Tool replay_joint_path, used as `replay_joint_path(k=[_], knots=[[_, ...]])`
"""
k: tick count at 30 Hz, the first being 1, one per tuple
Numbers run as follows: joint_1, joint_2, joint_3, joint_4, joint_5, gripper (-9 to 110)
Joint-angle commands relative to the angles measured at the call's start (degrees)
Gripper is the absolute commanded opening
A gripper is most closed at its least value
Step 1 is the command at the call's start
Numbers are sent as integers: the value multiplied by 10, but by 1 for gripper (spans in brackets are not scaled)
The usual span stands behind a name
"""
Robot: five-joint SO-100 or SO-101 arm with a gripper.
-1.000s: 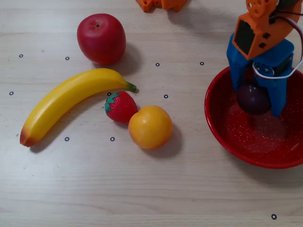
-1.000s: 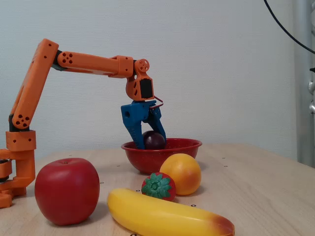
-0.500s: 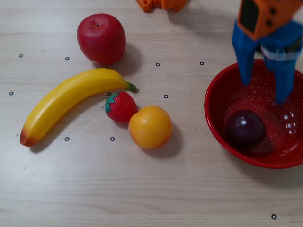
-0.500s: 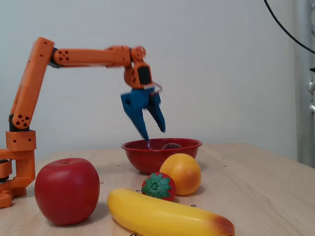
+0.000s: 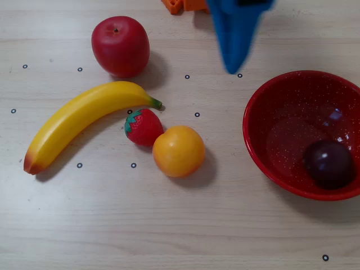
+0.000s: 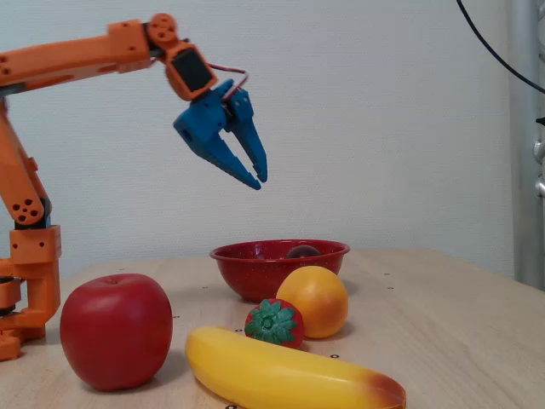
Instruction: Put plum in the red bowl.
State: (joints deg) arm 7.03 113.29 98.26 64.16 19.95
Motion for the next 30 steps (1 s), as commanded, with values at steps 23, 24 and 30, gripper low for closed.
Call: replay_joint_path(k=[23, 24, 30], knots=[[-105, 641, 727, -373, -55, 0], [-105, 655, 749, -380, -55, 0], [-96, 717, 804, -318, -88, 0]])
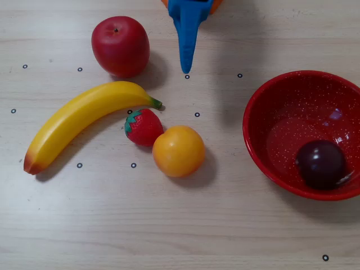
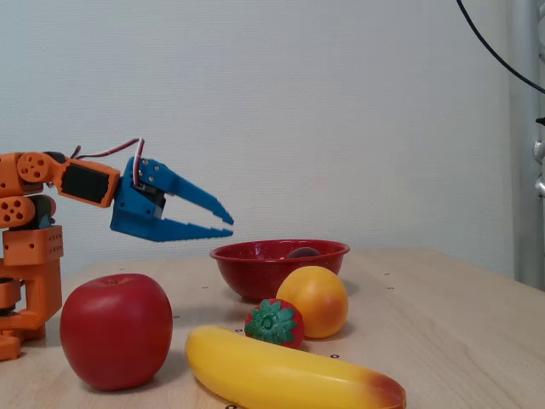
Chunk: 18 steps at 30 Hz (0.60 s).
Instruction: Put plum in the red bowl.
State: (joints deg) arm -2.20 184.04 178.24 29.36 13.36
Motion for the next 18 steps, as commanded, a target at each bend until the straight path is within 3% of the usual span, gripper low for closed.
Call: replay_joint_path(k=[1, 18], knots=[[-2, 11, 4, 40, -33, 0], [-1, 11, 5, 198, -91, 0]])
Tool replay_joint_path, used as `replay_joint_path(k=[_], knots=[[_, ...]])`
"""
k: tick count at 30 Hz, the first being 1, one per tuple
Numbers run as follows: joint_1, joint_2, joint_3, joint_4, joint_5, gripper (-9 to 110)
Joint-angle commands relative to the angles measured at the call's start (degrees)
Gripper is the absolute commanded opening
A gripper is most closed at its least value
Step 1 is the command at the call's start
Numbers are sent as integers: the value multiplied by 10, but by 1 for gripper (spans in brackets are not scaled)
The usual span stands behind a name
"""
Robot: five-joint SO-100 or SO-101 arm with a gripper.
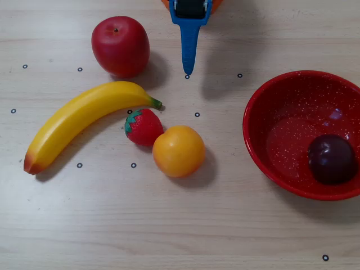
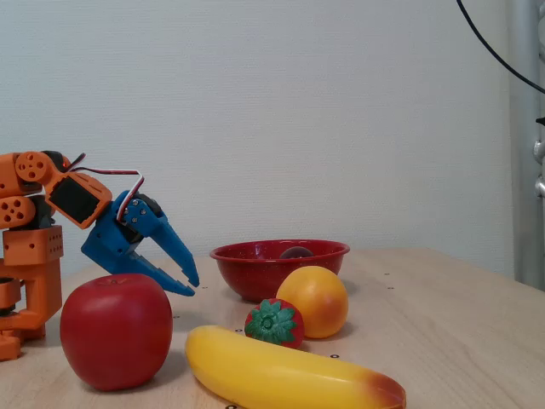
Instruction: Put plum in the red bowl.
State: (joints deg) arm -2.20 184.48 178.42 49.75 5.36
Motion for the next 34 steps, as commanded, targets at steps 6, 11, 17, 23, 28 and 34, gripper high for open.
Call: replay_joint_path(k=[6, 11, 17, 23, 28, 34], knots=[[0, 7, 4, 3, -29, 0], [-1, 6, 4, 4, -33, 0], [-4, 6, 4, 6, -33, 0], [-4, 6, 4, 6, -33, 0], [0, 6, 4, 6, -28, 0], [0, 6, 4, 6, -28, 0]])
